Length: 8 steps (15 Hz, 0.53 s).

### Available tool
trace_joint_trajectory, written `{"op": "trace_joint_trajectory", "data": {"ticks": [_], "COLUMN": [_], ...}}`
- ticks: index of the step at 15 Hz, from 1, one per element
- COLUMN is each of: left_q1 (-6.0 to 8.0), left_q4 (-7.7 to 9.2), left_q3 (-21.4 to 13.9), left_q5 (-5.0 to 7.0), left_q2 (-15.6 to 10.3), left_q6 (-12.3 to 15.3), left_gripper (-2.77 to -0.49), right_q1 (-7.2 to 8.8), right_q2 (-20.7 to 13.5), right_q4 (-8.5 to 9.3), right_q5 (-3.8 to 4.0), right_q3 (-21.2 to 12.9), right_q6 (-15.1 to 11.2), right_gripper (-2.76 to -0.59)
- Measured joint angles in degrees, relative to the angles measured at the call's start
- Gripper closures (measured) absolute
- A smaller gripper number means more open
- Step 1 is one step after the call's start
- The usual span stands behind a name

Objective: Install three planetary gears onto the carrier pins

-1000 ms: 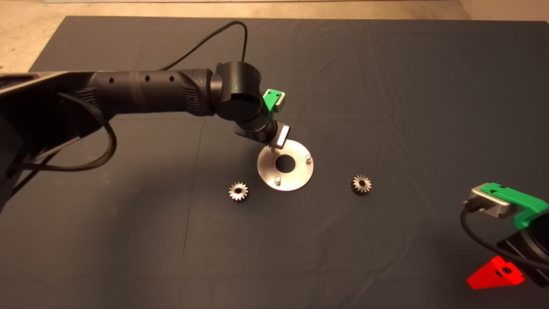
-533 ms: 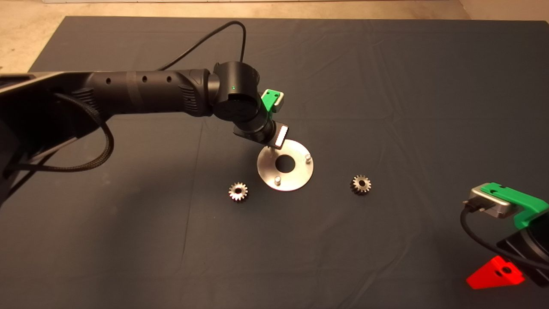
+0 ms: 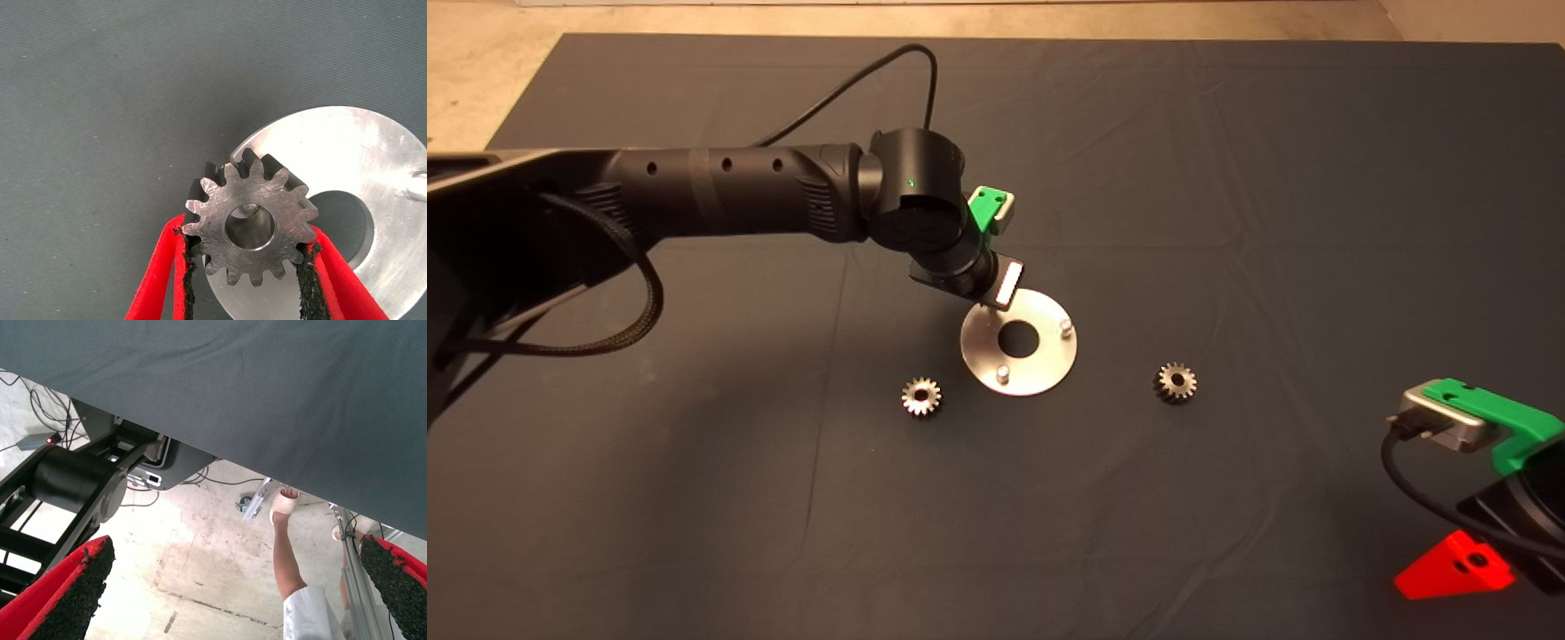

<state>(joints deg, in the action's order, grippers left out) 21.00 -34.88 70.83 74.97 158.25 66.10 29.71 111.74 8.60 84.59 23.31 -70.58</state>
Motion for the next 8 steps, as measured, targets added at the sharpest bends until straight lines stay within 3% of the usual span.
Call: {"op": "trace_joint_trajectory", "data": {"ticks": [2,4,7,8], "left_q1": [0.3,0.49,0.49,0.49], "left_q4": [0.16,0.38,0.43,0.41], "left_q3": [0.0,0.0,0.0,0.1], "left_q5": [0.13,-0.56,-0.18,0.44], "left_q2": [1.8,2.7,1.3,0.4], "left_q6": [0.0,0.0,0.0,0.0], "left_gripper": [-0.78,-0.78,-0.78,-0.78], "right_q1": [-0.02,-0.02,-0.01,0.0], "right_q2": [0.0,0.0,-0.3,-0.3], "right_q4": [0.0,0.02,0.01,0.02], "right_q5": [0.0,0.05,-0.05,-0.02], "right_q3": [0.0,0.0,0.0,0.0], "right_q6": [0.0,0.0,0.0,0.0], "right_gripper": [-2.75,-2.75,-2.75,-2.75]}}
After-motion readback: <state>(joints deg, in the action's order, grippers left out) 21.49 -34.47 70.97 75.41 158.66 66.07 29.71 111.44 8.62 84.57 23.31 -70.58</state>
